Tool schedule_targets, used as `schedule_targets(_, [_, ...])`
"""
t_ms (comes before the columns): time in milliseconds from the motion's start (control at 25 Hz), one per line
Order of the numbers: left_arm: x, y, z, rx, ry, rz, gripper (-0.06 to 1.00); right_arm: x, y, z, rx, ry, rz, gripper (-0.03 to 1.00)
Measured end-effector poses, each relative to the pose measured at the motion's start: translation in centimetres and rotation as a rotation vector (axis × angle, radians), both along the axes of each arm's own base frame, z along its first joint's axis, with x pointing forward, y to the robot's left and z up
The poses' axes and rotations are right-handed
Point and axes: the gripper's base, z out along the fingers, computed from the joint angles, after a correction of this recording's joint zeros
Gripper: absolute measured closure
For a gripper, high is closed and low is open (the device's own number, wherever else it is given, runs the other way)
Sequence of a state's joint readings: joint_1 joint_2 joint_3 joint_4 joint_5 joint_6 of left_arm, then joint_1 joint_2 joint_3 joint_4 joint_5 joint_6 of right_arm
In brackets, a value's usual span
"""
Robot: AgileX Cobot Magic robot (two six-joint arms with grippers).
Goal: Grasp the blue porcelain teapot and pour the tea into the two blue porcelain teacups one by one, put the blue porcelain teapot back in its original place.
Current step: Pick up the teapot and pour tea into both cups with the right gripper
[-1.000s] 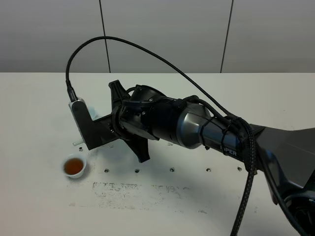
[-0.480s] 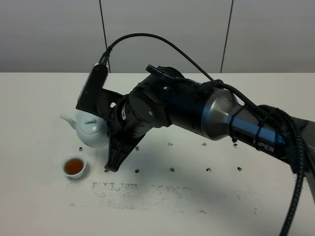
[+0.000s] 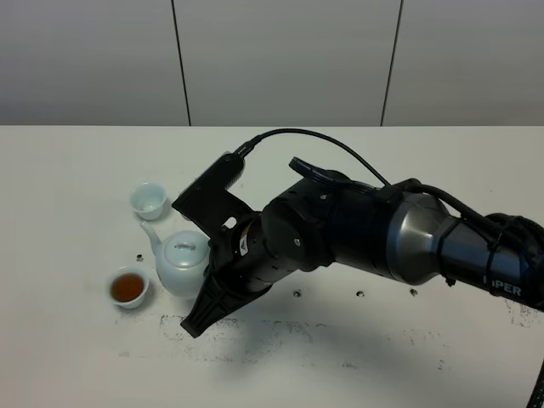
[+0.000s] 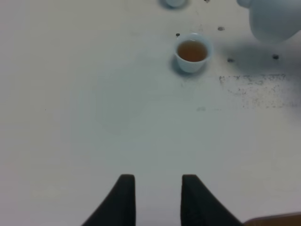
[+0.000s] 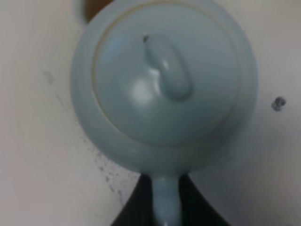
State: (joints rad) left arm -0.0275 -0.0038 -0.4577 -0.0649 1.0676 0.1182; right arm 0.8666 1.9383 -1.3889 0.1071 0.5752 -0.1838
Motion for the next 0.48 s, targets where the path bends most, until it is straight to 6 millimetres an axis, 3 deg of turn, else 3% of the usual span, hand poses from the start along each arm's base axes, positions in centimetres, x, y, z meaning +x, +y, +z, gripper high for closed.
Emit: schedule_targets(480, [0.0, 0.0, 0.0, 0.0, 0.0, 0.0, 0.64, 0.8, 0.7, -5.6, -0.042, 0.014, -0.042, 0.9])
